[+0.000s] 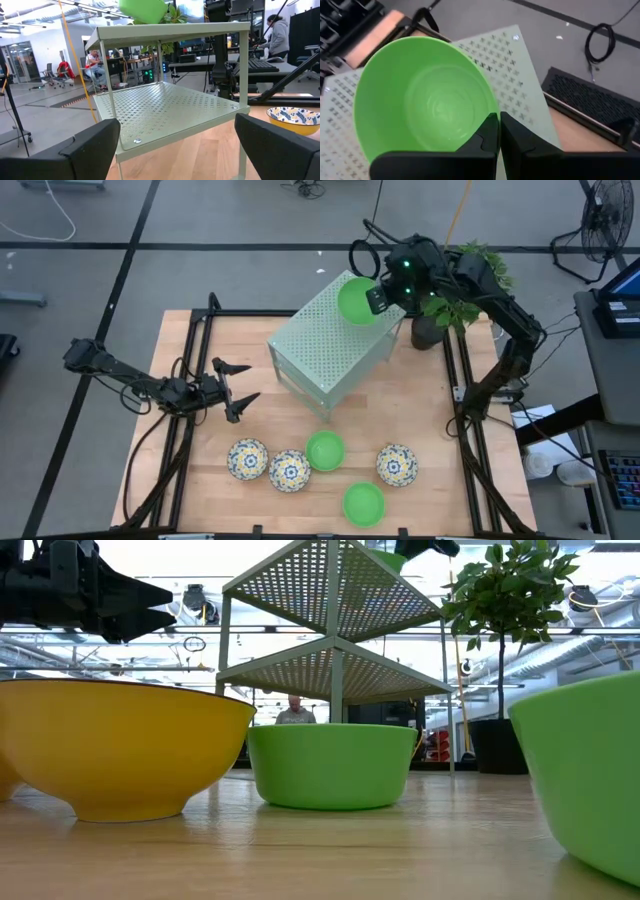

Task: Pick & Place Mini bowls
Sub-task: Put the top green bowl on the shelf

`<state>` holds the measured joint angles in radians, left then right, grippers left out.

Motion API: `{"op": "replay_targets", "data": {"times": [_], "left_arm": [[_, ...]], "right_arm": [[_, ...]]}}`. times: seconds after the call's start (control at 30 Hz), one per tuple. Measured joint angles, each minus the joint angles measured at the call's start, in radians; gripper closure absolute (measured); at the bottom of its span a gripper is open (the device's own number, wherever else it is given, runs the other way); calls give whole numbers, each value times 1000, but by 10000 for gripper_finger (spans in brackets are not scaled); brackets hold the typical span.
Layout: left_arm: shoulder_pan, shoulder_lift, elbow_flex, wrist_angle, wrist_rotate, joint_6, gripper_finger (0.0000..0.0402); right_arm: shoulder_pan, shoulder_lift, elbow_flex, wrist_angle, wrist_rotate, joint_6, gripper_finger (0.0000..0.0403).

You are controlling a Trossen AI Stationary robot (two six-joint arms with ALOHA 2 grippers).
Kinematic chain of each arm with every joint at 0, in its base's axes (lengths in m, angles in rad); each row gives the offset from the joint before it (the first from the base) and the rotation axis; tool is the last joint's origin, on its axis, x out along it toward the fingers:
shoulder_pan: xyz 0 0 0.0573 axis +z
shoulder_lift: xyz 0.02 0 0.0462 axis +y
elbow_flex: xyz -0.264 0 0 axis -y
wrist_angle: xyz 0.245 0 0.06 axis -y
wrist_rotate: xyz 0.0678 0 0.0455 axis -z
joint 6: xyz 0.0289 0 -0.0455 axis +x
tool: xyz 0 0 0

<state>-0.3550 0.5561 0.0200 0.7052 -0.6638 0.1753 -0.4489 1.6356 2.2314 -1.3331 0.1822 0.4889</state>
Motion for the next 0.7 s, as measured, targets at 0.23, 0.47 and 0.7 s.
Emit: {"op": "replay_targets", "data": {"times": [0.23, 0.47, 0.7], "left_arm": [[0, 0, 0, 0, 0, 0, 5], [0, 0, 0, 0, 0, 0, 5], [0, 0, 0, 0, 0, 0, 5]], "right_arm": [[-33, 0, -57, -8, 3, 23, 403], [-35, -2, -111, 5, 0, 12, 403], [-35, 0, -117, 3, 0, 19, 371]]}}
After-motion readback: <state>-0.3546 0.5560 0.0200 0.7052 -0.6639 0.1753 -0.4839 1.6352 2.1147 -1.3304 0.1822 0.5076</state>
